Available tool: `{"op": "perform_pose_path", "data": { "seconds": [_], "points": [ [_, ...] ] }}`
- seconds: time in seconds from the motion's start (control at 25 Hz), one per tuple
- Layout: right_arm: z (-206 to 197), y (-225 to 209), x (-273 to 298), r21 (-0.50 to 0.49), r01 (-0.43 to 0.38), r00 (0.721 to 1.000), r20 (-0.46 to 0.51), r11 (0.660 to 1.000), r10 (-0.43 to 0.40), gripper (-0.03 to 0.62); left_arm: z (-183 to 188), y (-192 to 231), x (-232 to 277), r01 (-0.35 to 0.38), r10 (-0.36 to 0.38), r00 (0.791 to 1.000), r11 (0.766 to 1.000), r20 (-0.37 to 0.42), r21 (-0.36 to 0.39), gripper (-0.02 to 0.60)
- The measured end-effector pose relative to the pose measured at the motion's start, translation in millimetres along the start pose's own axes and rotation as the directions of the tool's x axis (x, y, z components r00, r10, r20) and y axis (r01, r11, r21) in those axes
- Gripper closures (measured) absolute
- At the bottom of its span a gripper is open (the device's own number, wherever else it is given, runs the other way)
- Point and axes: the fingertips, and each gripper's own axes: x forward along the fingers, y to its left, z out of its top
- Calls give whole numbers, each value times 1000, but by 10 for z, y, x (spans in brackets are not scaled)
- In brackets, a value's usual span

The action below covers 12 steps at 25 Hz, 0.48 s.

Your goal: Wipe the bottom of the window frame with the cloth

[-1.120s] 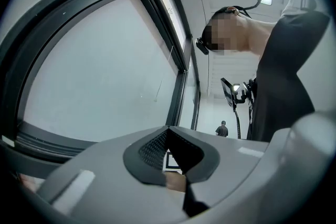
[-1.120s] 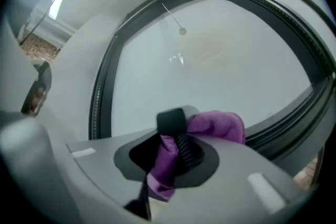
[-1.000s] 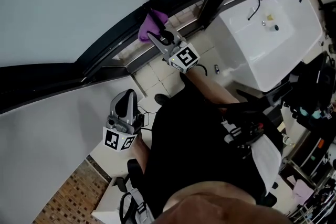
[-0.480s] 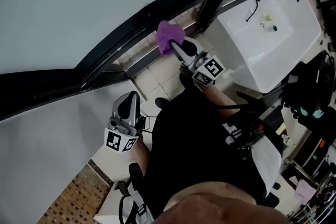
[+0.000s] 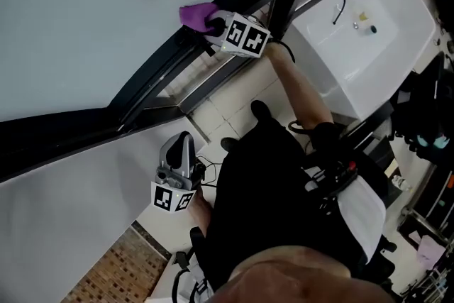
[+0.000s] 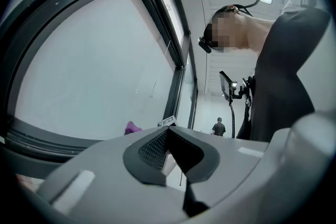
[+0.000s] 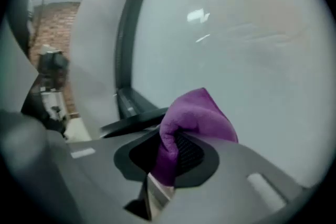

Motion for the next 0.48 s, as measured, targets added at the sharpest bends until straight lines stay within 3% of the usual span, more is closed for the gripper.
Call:
{"op": "perform_pose_path", "data": {
  "seconds": [0.04, 0.08, 0.16, 0.24, 0.36, 0.48],
  "points": [
    [-28, 76, -93, -40, -35, 999, -26, 999, 34, 531, -10, 29, -21, -8, 8, 1000, 1000, 0, -6, 581],
    [-15, 51, -156, -56, -15, 1000, -23, 998, 13, 531, -29, 71, -40, -17, 17, 1000, 1000, 1, -16, 581],
    [94, -153, -93, -29, 89, 996, 33, 996, -88, 531, -72, 143, -38, -31, 31, 1000, 999, 1, -38, 581],
    [137, -268, 99, -7, 134, 990, 38, 991, -134, 531, -89, 118, 31, -24, 24, 1000, 999, -1, -45, 581],
    [-70, -435, 33, 14, 166, 983, -79, 986, -164, 530, -93, 8, 189, 10, -10, 1000, 999, -8, -37, 581],
    [-380, -796, -277, -46, 288, 930, -226, 956, -291, 530, -100, -16, 280, 25, -25, 1000, 999, -14, -32, 581]
  ]
}}
